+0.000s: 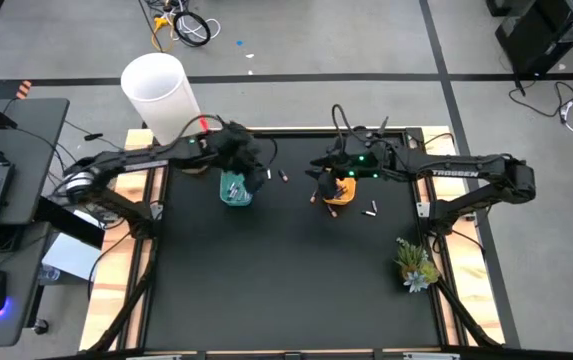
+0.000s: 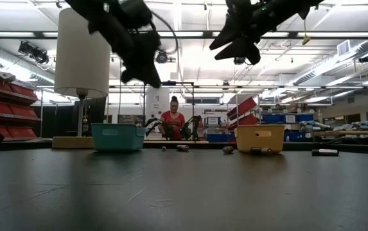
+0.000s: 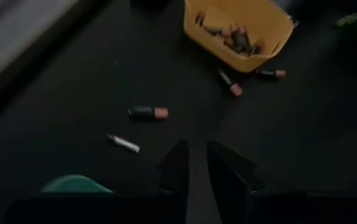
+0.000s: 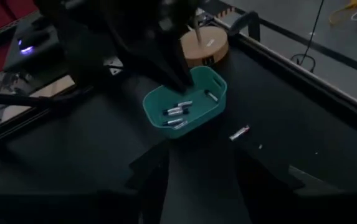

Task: Sort batteries
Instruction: Put the black battery into the yellow bin

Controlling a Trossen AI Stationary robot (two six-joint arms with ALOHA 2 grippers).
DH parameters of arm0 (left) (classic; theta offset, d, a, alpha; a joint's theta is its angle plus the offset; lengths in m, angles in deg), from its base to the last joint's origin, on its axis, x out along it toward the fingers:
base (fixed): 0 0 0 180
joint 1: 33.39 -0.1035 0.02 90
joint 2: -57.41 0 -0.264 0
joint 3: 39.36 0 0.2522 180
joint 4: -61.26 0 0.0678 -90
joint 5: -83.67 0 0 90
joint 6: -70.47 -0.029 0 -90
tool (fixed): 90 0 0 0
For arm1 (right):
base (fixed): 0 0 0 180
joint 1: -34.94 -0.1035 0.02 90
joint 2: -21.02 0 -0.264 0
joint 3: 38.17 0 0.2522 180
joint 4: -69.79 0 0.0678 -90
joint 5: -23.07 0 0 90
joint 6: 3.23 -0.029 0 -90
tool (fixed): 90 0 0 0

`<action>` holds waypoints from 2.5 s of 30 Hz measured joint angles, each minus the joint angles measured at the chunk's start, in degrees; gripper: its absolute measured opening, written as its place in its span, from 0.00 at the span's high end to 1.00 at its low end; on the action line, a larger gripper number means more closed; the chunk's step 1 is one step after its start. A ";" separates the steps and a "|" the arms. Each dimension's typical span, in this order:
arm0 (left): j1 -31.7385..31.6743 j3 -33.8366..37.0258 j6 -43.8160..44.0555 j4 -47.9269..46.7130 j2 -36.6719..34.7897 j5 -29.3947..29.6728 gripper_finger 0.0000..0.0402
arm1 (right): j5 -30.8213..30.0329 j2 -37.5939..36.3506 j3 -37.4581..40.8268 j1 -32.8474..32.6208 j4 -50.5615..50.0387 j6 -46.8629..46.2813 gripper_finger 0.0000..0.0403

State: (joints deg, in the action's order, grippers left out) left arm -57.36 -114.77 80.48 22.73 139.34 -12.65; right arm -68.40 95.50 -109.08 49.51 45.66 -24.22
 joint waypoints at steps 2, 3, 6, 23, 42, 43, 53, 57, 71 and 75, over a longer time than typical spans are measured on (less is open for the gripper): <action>-1.09 -0.74 2.56 0.32 3.35 -1.17 0.83 | -0.14 -1.04 -0.02 0.14 -0.04 0.74 0.54; -1.74 -1.63 3.52 0.35 5.06 -1.29 0.82 | -0.23 -1.55 -0.06 0.46 -0.02 1.67 0.54; -3.14 -6.37 5.47 -2.24 10.48 -1.47 0.81 | -0.26 -2.79 -0.14 1.75 -0.22 4.01 0.55; -2.86 -29.33 -14.47 -14.38 34.79 -3.47 0.62 | 2.15 -3.71 -0.17 10.01 -0.92 11.75 0.56; -4.20 -27.69 -66.25 -14.50 34.73 -0.91 0.62 | 8.89 -3.75 -0.17 10.93 -0.87 7.92 0.58; -4.33 -27.12 -67.13 -13.92 34.73 -0.85 0.62 | 8.90 -3.75 -0.17 10.93 -0.87 8.07 0.58; -4.32 -25.06 -70.43 -11.84 35.47 -2.17 0.62 | 11.47 -3.75 -0.17 11.13 -0.85 9.58 0.58; -4.27 -25.29 -71.47 -12.09 37.25 -2.22 0.62 | 12.84 -3.75 -0.17 11.19 -0.85 10.25 0.58; -3.64 -26.29 -71.00 -10.85 39.53 -0.99 0.67 | 13.81 -6.90 -0.11 12.45 -1.27 10.84 0.58; -3.62 -26.29 -68.60 -11.03 39.56 -1.66 0.75 | 13.86 -8.09 -0.11 13.57 -1.41 11.64 0.58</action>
State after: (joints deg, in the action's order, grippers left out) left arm -60.98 -141.06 11.88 11.70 178.90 -14.31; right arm -54.55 87.41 -109.19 63.08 44.25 -12.58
